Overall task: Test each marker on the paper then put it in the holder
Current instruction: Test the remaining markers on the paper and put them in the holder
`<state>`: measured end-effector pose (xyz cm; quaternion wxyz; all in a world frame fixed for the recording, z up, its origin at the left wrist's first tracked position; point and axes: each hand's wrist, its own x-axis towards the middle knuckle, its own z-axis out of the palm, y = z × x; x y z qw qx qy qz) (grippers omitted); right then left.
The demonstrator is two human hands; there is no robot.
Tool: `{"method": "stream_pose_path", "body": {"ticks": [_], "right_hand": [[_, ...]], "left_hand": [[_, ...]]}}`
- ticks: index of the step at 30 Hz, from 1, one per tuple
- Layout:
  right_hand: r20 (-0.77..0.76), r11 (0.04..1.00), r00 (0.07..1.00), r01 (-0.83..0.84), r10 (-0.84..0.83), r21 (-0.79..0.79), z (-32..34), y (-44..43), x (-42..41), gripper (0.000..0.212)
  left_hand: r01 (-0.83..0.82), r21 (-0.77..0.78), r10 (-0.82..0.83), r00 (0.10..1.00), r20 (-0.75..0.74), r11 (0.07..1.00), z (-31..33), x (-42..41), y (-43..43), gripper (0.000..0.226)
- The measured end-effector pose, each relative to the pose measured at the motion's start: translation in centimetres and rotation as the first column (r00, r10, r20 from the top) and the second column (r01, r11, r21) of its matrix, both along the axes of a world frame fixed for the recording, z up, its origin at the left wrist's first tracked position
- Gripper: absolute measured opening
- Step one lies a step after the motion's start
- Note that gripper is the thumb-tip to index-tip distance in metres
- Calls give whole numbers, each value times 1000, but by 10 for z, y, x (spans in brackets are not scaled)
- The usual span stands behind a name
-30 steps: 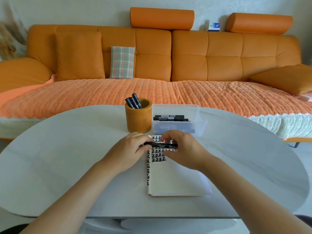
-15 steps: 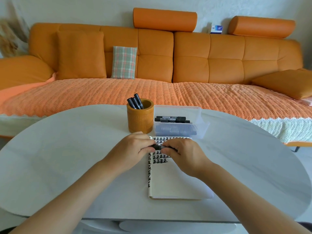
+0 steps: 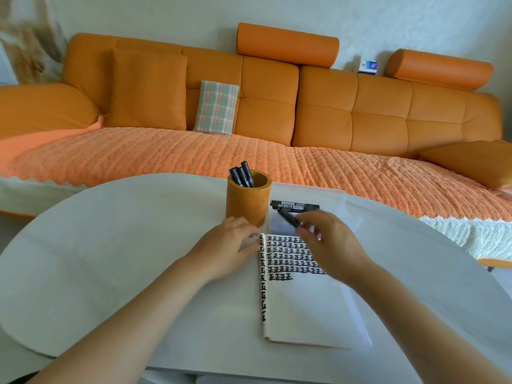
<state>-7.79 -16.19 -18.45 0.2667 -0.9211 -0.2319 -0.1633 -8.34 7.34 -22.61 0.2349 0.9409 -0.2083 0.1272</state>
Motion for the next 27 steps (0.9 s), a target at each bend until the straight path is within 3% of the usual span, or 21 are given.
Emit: {"method": "stream_pose_path", "body": {"ticks": [4,12,15,19,21,24,27], "right_hand": [[-9,981,1000,12,-10,196,34,17,19,12],[-26,944,999,26,-19,329,82,78,81,15],[-93,974,995,51,-31,220,84,96,96,13],[-226,990,970,65,-91,-123,75,107,106,14],[-252,977,961,65,-117,-203,72,109,110,18],[-294,978,951,40,-101,-205,71,107,115,20],[-341,1000,940,-3,-4,-21,71,96,118,29]], "left_hand": [[9,139,-5,1000,-27,990,-12,9,9,36],[25,144,-29,999,27,989,-18,16,12,38],[22,149,-25,1000,19,989,-18,17,13,38],[21,161,-21,1000,-2,987,-17,19,13,38],[17,159,-15,1000,-12,987,-16,19,12,38],[15,164,-13,1000,-16,986,-14,20,11,38],[11,180,-8,1000,-17,984,-13,19,10,39]]}}
